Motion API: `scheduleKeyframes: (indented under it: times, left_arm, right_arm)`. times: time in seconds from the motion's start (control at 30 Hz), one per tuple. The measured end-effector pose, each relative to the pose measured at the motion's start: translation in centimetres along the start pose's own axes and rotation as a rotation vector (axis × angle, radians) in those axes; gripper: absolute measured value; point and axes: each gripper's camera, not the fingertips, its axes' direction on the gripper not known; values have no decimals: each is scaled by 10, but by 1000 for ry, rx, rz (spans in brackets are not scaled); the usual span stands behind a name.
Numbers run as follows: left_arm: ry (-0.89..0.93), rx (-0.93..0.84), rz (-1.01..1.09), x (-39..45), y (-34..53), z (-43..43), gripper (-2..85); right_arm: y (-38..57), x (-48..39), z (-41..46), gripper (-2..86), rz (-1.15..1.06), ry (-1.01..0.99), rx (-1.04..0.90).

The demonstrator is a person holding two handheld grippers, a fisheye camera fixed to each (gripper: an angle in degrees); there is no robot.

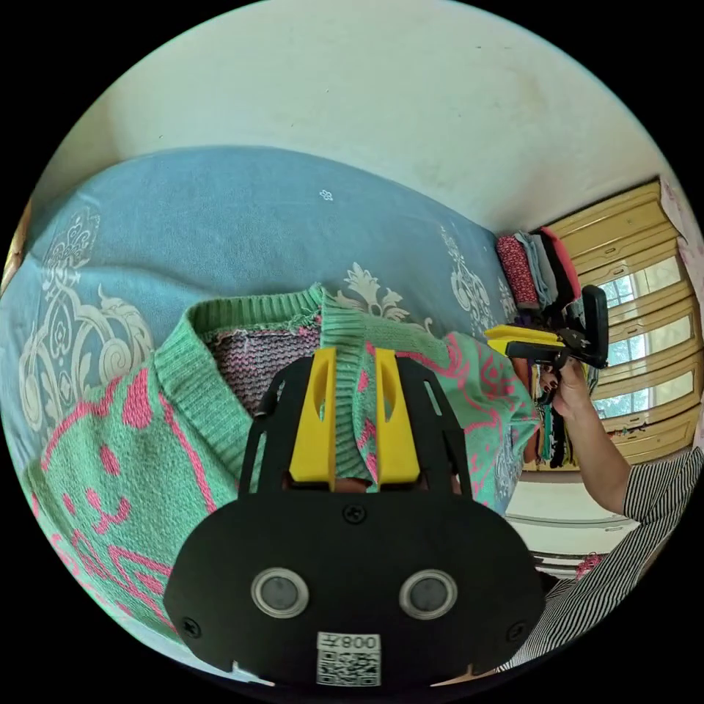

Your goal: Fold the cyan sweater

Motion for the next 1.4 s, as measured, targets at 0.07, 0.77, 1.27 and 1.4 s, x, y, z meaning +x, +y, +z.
scheduleKeyframes:
  times: [0.07,0.77,1.27,1.4]
  left_arm:
    - [-60,-72,14,1,-7,16,41]
    - [-33,196,-40,-35,36,-95,33]
    - [186,-101,-345,-46,267,-121,71]
    - [185,-201,-421,-32,329,-126,72]
  right_arm:
    - [-12,-4,28,90,-24,-7,-104]
    - [-51,-15,-3,59,136,86,42]
    - [-61,-238,112,76,-260,-218,-223]
    - [-63,-261,130,79,-255,-144,-247]
